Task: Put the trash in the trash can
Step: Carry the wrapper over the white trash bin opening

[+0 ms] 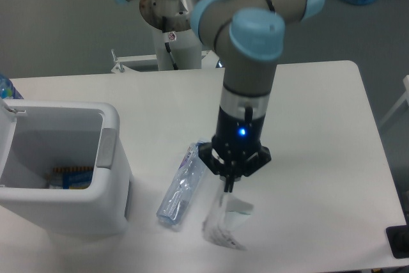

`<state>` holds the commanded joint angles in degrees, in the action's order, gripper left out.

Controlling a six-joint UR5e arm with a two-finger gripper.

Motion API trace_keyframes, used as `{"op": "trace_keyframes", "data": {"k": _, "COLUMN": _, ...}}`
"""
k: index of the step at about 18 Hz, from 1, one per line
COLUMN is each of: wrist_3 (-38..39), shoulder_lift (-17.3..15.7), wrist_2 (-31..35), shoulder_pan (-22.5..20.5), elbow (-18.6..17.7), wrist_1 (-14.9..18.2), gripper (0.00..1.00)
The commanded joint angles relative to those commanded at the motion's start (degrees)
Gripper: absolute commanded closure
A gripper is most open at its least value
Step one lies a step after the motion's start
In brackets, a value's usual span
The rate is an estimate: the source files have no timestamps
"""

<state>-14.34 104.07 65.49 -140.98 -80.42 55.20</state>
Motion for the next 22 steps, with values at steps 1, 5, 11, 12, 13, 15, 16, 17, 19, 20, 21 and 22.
{"op": "trace_keyframes", "data": {"k": 1, "wrist_3": 2.45, "shoulder_lift": -1.84, "wrist_2": -2.19, "shoulder_pan": 0.0, "elbow": -0.09, "wrist_1": 0.0, "gripper": 0.97}}
{"op": "trace_keyframes", "data": {"k": 5, "wrist_3": 7.57, "shoulder_lift": -5.98, "wrist_2": -7.91, "shoulder_pan": 1.75, "elbow": -1.49, "wrist_1": 0.09, "gripper": 0.97}}
{"op": "trace_keyframes", "data": {"k": 11, "wrist_3": 10.38, "shoulder_lift": -9.33, "wrist_2": -9.77, "shoulder_pan": 6.93, "elbow": -2.54, "wrist_1": 0.35, "gripper": 0.97}}
{"op": "trace_keyframes", "data": {"k": 12, "wrist_3": 10.38, "shoulder_lift": -10.02, "wrist_2": -9.68, "shoulder_pan": 8.16, "elbow": -3.51, "wrist_1": 0.35, "gripper": 0.97}}
{"op": "trace_keyframes", "data": {"k": 13, "wrist_3": 10.3, "shoulder_lift": -10.38, "wrist_2": -9.59, "shoulder_pan": 9.39, "elbow": -4.56, "wrist_1": 0.35, "gripper": 0.97}}
{"op": "trace_keyframes", "data": {"k": 15, "wrist_3": 10.03, "shoulder_lift": -10.82, "wrist_2": -9.5, "shoulder_pan": 11.85, "elbow": -6.5, "wrist_1": 0.18, "gripper": 0.97}}
{"op": "trace_keyframes", "data": {"k": 16, "wrist_3": 9.94, "shoulder_lift": -11.0, "wrist_2": -9.24, "shoulder_pan": 13.09, "elbow": -7.37, "wrist_1": 0.18, "gripper": 0.97}}
{"op": "trace_keyframes", "data": {"k": 17, "wrist_3": 9.94, "shoulder_lift": -11.43, "wrist_2": -9.15, "shoulder_pan": 13.88, "elbow": -8.25, "wrist_1": 0.09, "gripper": 0.97}}
{"op": "trace_keyframes", "data": {"k": 19, "wrist_3": 9.68, "shoulder_lift": -11.79, "wrist_2": -9.15, "shoulder_pan": 14.33, "elbow": -9.92, "wrist_1": 0.09, "gripper": 0.96}}
{"op": "trace_keyframes", "data": {"k": 20, "wrist_3": 9.68, "shoulder_lift": -11.79, "wrist_2": -9.15, "shoulder_pan": 14.76, "elbow": -10.54, "wrist_1": 0.09, "gripper": 0.96}}
{"op": "trace_keyframes", "data": {"k": 21, "wrist_3": 9.59, "shoulder_lift": -11.79, "wrist_2": -9.07, "shoulder_pan": 15.03, "elbow": -11.16, "wrist_1": -0.09, "gripper": 0.96}}
{"op": "trace_keyframes", "data": {"k": 22, "wrist_3": 9.51, "shoulder_lift": -11.7, "wrist_2": -8.98, "shoulder_pan": 15.03, "elbow": -11.86, "wrist_1": -0.09, "gripper": 0.95}}
